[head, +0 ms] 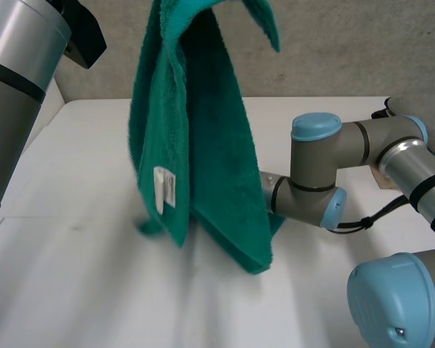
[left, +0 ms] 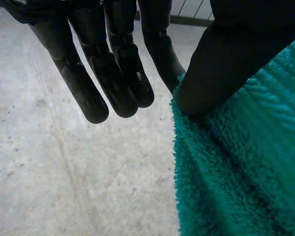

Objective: Fold the laundry.

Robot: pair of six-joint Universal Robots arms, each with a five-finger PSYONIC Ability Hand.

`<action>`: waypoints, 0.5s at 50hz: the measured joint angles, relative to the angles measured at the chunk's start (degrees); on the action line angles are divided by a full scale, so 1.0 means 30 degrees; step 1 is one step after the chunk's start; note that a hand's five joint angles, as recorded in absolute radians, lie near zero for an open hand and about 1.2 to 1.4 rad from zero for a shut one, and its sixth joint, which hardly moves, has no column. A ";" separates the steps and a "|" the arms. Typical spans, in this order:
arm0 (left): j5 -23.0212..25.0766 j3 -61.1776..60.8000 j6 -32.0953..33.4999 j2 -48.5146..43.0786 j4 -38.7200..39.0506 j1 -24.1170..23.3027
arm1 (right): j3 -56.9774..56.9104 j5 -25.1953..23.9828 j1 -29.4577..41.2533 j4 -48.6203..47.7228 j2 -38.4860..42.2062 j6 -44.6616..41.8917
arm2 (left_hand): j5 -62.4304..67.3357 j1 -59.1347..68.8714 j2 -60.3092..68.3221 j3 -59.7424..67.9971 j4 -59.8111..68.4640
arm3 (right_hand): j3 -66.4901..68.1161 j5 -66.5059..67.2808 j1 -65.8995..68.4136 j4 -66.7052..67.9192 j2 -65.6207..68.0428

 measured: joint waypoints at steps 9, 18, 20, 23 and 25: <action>-0.0083 0.0210 0.0040 -0.0889 0.0032 0.2144 | -0.4284 0.7706 -0.1016 -0.2948 -0.0689 0.2833 | 0.0000 0.0000 0.0002 0.0000 0.0002 | 0.2069 0.1421 0.0514 0.2364 0.1598; -0.0632 0.1460 -0.0002 -0.2501 0.0422 0.3558 | -0.2515 1.2669 -0.2047 -0.4962 -0.5493 0.4005 | 0.0000 0.0000 0.0003 0.0002 0.0002 | 0.2171 0.1708 0.0514 0.2379 0.1598; -0.0781 0.1558 0.0013 -0.3108 0.0476 0.3763 | -0.0744 1.2866 -0.2281 -0.4723 -0.6797 0.3856 | 0.0000 0.0000 0.0003 0.0002 0.0002 | 0.2171 0.1717 0.0514 0.2383 0.1598; -0.0874 0.1314 0.0038 -0.4004 0.0457 0.4022 | 0.2065 1.2816 -0.2549 -0.4247 -0.8341 0.3317 | -0.0002 0.0000 0.0003 0.0002 0.0002 | 0.2171 0.1717 0.0514 0.2390 0.1598; -0.0896 0.0867 0.0080 -0.4767 0.0385 0.4197 | 0.4404 1.2651 -0.2700 -0.3940 -0.9370 0.2581 | 0.0000 0.0000 0.0002 0.0002 0.0002 | 0.2171 0.1717 0.0514 0.2393 0.1598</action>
